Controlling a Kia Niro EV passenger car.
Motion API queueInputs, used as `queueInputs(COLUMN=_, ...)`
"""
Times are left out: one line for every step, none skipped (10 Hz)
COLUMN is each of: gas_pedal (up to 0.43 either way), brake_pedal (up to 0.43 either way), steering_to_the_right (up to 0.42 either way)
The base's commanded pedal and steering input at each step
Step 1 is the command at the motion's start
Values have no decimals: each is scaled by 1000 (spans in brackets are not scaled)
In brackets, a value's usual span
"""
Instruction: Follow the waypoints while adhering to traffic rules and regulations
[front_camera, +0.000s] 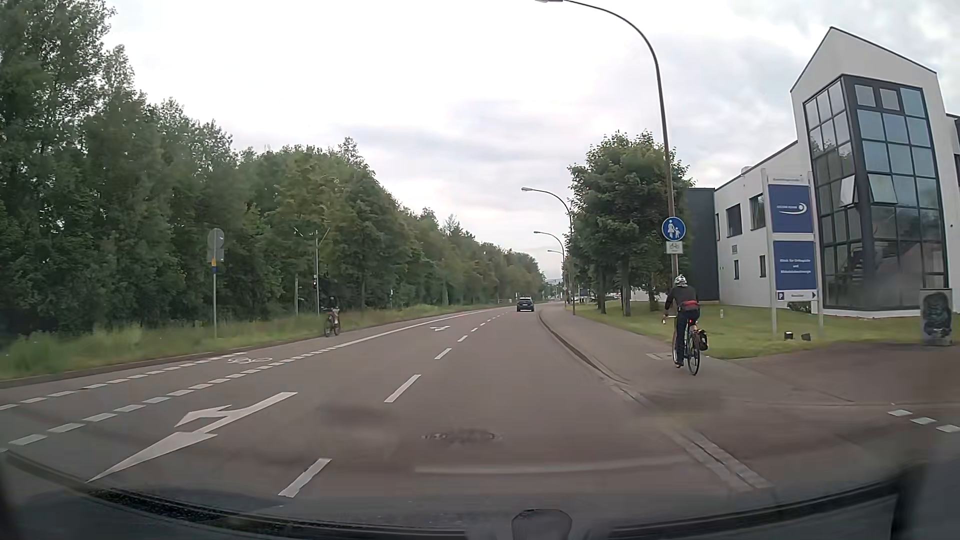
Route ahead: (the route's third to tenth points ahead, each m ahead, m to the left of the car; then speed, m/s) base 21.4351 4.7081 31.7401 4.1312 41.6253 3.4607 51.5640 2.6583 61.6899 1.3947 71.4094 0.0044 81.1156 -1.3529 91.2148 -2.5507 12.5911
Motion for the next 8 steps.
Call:
queueInputs(gas_pedal=79, brake_pedal=0, steering_to_the_right=7)
queueInputs(gas_pedal=79, brake_pedal=0, steering_to_the_right=7)
queueInputs(gas_pedal=79, brake_pedal=0, steering_to_the_right=7)
queueInputs(gas_pedal=79, brake_pedal=0, steering_to_the_right=7)
queueInputs(gas_pedal=79, brake_pedal=0, steering_to_the_right=6)
queueInputs(gas_pedal=79, brake_pedal=0, steering_to_the_right=6)
queueInputs(gas_pedal=79, brake_pedal=0, steering_to_the_right=6)
queueInputs(gas_pedal=79, brake_pedal=0, steering_to_the_right=6)
